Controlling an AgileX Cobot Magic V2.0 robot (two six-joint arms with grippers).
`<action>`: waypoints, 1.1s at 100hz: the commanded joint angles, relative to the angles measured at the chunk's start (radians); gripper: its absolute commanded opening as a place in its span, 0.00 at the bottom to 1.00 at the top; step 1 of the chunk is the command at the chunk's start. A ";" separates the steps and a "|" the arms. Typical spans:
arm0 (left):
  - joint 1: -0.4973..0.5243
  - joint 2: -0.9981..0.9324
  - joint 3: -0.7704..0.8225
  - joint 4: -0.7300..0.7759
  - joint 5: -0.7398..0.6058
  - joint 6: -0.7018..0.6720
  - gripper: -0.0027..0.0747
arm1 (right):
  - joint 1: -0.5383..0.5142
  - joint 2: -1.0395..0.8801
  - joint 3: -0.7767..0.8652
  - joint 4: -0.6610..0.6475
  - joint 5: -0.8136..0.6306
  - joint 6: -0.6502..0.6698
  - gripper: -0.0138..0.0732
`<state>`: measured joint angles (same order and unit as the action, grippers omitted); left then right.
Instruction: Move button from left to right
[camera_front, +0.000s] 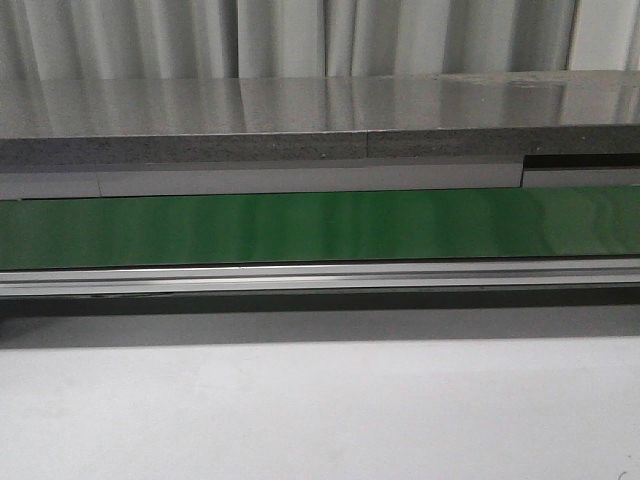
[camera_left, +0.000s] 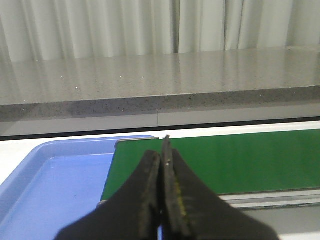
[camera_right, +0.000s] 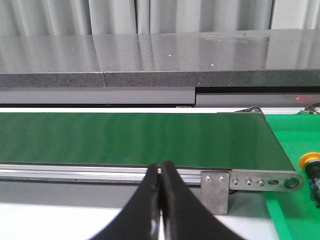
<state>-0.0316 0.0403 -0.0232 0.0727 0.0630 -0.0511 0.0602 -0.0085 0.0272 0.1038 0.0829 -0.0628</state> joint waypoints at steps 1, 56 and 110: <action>-0.006 -0.032 0.004 0.004 -0.080 -0.015 0.01 | -0.001 -0.020 -0.017 -0.010 -0.083 0.002 0.08; -0.006 -0.074 0.071 -0.015 -0.124 -0.015 0.01 | -0.001 -0.020 -0.017 -0.010 -0.083 0.002 0.08; -0.006 -0.074 0.071 -0.015 -0.124 -0.015 0.01 | -0.001 -0.020 -0.017 -0.010 -0.083 0.002 0.08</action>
<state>-0.0316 -0.0027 0.0017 0.0661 0.0288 -0.0533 0.0602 -0.0089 0.0278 0.1038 0.0829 -0.0622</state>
